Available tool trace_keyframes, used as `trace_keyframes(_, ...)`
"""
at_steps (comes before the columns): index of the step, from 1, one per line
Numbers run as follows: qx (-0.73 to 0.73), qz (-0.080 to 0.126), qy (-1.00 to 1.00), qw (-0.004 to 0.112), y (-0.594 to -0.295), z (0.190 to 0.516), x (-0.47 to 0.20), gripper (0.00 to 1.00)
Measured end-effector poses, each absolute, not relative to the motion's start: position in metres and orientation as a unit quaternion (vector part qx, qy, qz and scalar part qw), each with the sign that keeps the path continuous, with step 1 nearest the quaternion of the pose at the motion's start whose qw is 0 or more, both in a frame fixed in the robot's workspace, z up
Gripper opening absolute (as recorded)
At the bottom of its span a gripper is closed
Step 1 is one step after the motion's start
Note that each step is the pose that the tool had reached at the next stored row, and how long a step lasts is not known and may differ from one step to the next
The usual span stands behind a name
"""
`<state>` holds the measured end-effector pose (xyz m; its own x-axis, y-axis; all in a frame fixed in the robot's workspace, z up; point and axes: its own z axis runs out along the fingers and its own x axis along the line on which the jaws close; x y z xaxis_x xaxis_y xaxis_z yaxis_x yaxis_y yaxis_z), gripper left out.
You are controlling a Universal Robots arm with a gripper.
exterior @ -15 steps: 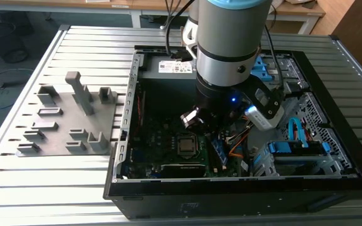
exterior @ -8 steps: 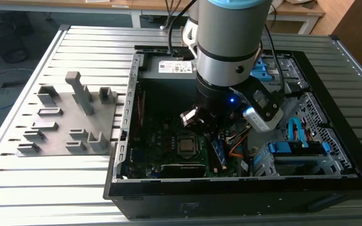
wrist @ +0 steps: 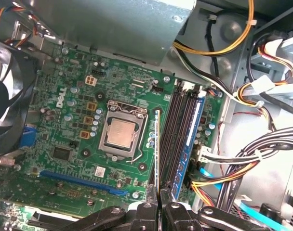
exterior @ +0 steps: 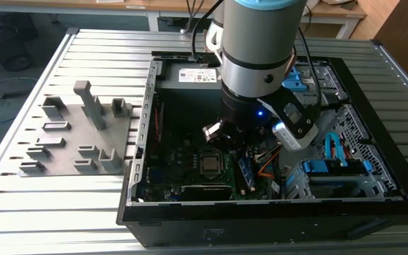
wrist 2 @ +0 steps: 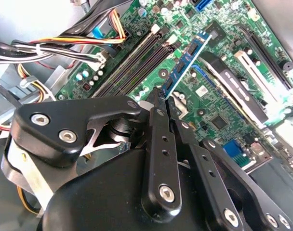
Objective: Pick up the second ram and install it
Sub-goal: 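Insert the second ram into the second slot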
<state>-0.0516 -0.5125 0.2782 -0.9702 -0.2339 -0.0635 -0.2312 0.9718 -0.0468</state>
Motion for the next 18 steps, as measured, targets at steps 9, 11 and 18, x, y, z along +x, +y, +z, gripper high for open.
trace_keyframes(9,-0.100,-0.020,0.994,0.034,-0.5125,0.2782,-0.0516,0.14)
trace_keyframes(11,-0.097,-0.020,0.994,0.034,-0.5125,0.2782,-0.0516,0.14)
trace_keyframes(18,-0.085,-0.021,0.996,0.034,-0.5125,0.2781,-0.0516,0.14)
